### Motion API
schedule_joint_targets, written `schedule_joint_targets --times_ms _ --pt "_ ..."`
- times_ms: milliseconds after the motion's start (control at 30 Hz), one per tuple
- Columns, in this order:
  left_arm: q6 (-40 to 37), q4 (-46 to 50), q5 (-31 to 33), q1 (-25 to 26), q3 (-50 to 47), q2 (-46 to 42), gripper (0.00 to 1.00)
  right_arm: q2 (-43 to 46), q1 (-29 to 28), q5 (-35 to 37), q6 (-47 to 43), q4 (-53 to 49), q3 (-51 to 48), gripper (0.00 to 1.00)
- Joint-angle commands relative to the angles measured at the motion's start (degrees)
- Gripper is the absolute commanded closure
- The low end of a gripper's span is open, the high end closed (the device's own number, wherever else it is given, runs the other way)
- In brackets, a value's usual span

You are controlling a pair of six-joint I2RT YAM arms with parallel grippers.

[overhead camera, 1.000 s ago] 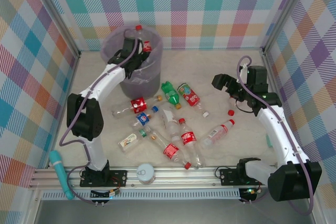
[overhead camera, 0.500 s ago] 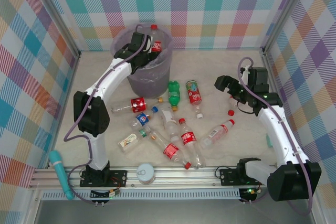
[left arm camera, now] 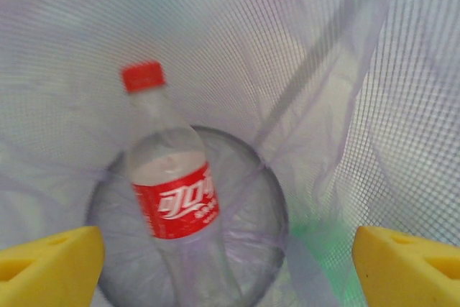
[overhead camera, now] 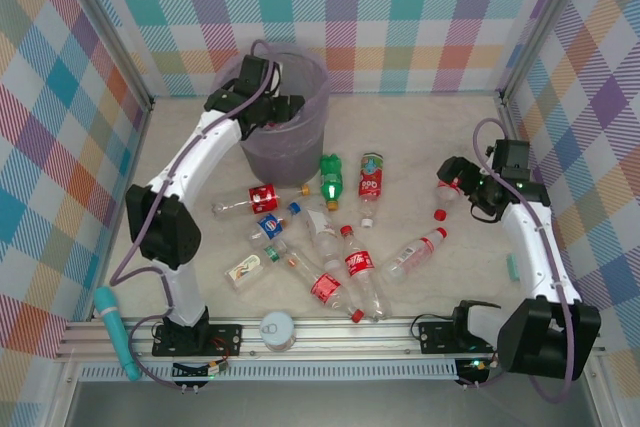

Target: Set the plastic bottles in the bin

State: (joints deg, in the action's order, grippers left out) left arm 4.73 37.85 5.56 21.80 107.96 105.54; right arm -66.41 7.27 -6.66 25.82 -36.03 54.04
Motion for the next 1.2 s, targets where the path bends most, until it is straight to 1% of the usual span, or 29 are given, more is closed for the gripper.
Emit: schedule_joint_targets --times_ms 0,133,267,300,400,433,500,567,633,733,900,1067,1167 --pt "-2.6 0.2 6.4 -0.8 1.8 -7.6 0.1 -3.3 0.7 1.4 -1.1 0.6 -2.3 0.0" --pt "-2.4 0.0 8.1 -0.7 0.1 -13.5 0.1 -9.3 0.7 1.5 -0.3 4.0 -3.8 0.03" --pt "1.2 -1.3 8.5 0.3 -8.3 -23.5 0.11 -13.7 0.6 2.4 0.5 8.1 -4.9 0.03" --pt "2.9 -2.3 7.7 1.1 -12.1 -26.9 0.13 -14.7 0.6 2.7 0.6 9.2 -4.9 0.03" --pt "7.3 -4.7 1.1 3.4 -21.1 -34.0 0.16 -18.4 0.4 2.4 1.2 13.0 -3.9 0.03" --pt "8.3 -4.1 -0.6 4.4 -22.7 -35.1 0.16 -19.9 0.3 2.3 1.5 14.0 -3.7 0.03" --pt "9.6 -2.0 -1.7 6.4 -24.4 -36.7 0.14 -22.8 -0.1 2.3 1.9 15.2 -3.4 0.03" --pt "11.6 -1.9 -2.5 7.6 -27.0 -38.5 0.13 -25.5 -0.2 2.5 2.1 16.0 -3.3 0.06" --pt "14.2 -4.4 -4.6 7.9 -30.7 -40.5 0.12 -27.1 -0.3 1.6 1.6 15.2 -2.0 0.12" --pt "17.0 -7.1 -7.9 7.9 -33.6 -41.1 0.13 -26.5 -0.4 1.6 1.8 15.5 -2.2 0.19" --pt "21.5 -11.9 -13.2 8.3 -35.8 -39.1 0.13 -24.8 -0.4 0.8 1.5 15.9 -3.2 0.3" --pt "26.2 -17.7 -16.7 9.0 -36.3 -36.9 0.12 -18.8 -0.7 -2.3 1.3 15.8 -4.5 0.33" --pt "30.5 -24.5 -19.4 9.0 -37.8 -35.8 0.12 -14.5 -2.2 -7.2 0.8 16.1 -4.7 0.35"
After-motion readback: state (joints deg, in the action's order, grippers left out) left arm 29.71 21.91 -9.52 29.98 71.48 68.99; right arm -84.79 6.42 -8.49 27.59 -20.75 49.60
